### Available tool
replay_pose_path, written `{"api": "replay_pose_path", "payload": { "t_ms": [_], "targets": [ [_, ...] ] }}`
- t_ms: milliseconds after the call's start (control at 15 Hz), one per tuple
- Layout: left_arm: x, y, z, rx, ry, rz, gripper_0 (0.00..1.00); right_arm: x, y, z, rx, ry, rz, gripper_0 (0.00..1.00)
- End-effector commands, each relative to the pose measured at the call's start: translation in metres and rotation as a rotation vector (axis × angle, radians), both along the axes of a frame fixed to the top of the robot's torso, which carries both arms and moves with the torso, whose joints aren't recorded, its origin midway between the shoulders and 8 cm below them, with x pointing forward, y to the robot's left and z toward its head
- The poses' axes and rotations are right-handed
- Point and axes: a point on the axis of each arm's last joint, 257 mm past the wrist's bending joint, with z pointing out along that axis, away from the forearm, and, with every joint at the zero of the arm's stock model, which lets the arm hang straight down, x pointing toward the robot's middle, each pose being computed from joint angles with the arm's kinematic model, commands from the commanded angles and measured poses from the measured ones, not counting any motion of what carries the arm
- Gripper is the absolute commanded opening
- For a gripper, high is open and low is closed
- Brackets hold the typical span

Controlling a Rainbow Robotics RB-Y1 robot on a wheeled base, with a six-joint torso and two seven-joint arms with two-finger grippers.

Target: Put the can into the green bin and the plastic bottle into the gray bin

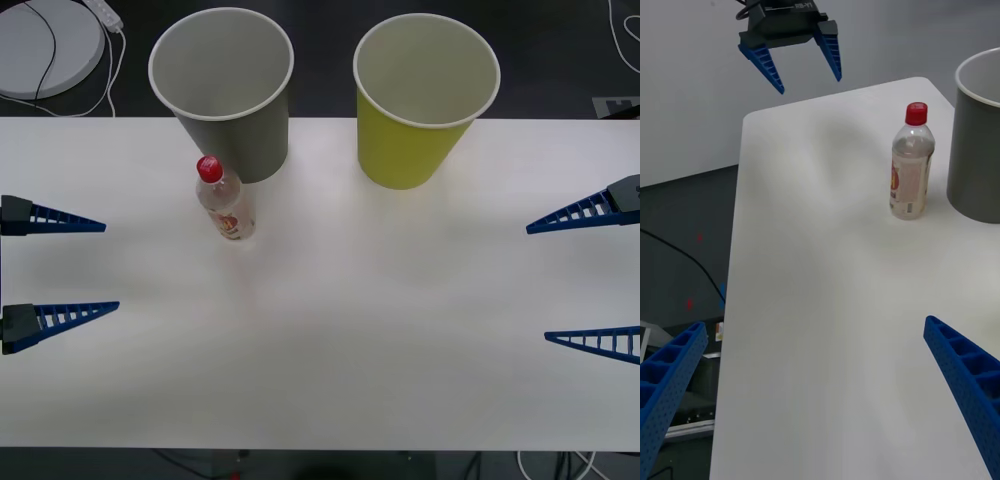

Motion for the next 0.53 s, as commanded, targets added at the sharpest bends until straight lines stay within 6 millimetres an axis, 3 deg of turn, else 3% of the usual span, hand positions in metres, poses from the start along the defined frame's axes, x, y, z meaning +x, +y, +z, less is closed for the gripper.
{"api": "replay_pose_path", "payload": {
  "t_ms": [67,533],
  "targets": [
    [0.005,0.008,-0.001,0.007,-0.047,0.037,1.0,0.0,0.0,0.0,0.0,0.0,0.0,1.0],
    [0.017,0.021,-0.006,-0.041,-0.177,0.134,1.0,0.0,0.0,0.0,0.0,0.0,0.0,1.0]
  ]
}}
